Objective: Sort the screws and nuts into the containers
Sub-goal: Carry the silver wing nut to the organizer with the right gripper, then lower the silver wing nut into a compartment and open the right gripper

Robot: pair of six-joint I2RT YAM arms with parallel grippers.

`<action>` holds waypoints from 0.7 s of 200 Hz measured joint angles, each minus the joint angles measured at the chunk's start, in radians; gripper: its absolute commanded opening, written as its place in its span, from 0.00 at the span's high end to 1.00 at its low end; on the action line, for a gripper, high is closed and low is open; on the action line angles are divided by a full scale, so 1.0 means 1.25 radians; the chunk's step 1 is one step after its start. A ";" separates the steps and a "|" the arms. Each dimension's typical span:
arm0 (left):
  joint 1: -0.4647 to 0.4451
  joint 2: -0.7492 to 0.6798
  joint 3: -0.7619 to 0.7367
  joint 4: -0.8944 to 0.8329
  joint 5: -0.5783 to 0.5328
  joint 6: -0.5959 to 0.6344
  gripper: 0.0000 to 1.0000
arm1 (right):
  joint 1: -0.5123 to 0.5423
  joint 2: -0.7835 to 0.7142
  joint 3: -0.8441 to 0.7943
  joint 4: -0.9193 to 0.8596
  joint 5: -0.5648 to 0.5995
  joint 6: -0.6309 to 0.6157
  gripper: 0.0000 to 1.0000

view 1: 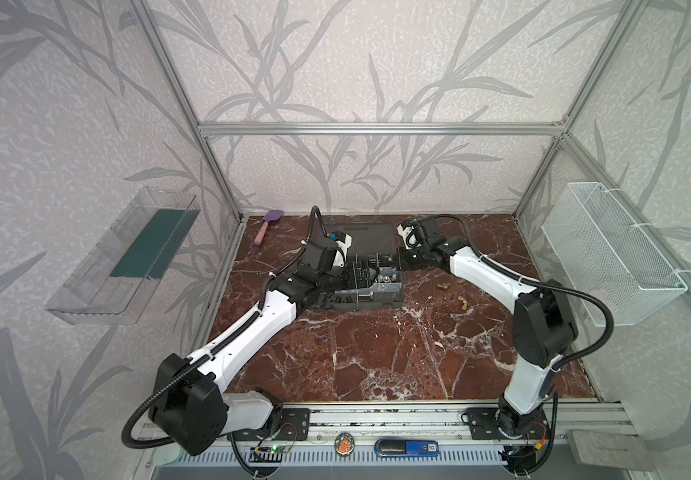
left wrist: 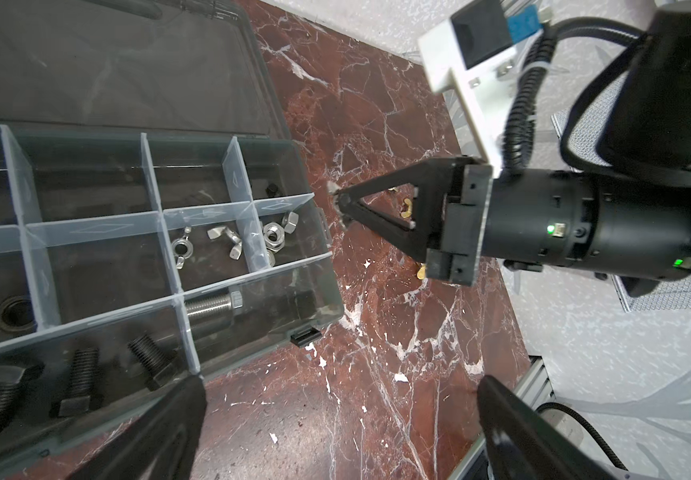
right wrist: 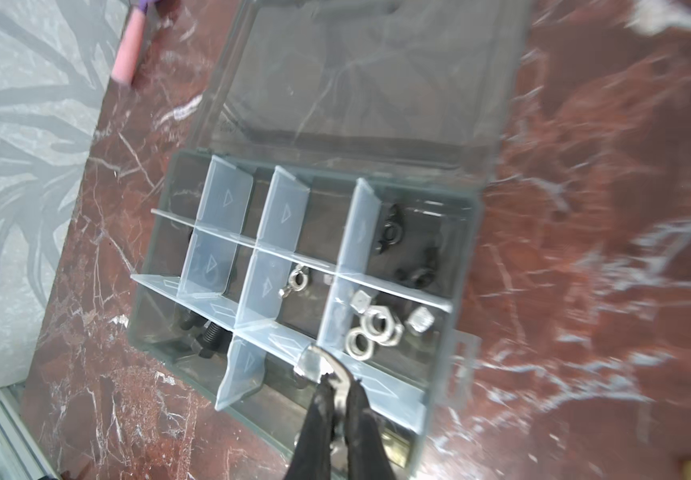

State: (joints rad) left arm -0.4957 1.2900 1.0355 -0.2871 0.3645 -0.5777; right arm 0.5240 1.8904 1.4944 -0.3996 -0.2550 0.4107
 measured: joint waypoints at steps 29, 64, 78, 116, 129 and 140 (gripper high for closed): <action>0.013 -0.014 -0.020 -0.001 0.001 0.000 0.01 | 0.041 0.080 0.054 0.005 -0.006 0.018 1.00; 0.030 -0.029 -0.024 -0.017 0.001 0.002 0.00 | 0.072 0.148 0.106 0.004 -0.006 0.031 0.99; 0.037 -0.034 -0.024 -0.020 0.002 0.002 0.01 | 0.079 0.170 0.125 0.002 -0.006 0.035 0.95; 0.045 -0.036 -0.024 -0.024 0.005 0.002 0.01 | 0.082 0.187 0.141 -0.014 -0.002 0.039 0.84; 0.047 -0.036 -0.024 -0.025 0.006 0.002 0.01 | 0.082 0.187 0.144 -0.020 0.001 0.039 0.81; 0.047 -0.036 -0.024 -0.025 0.008 0.002 0.00 | 0.082 0.187 0.147 -0.026 0.002 0.039 0.79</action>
State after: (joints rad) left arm -0.4374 1.2449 1.0050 -0.3187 0.3744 -0.5751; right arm 0.6266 2.1239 1.6787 -0.4316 -0.2523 0.4595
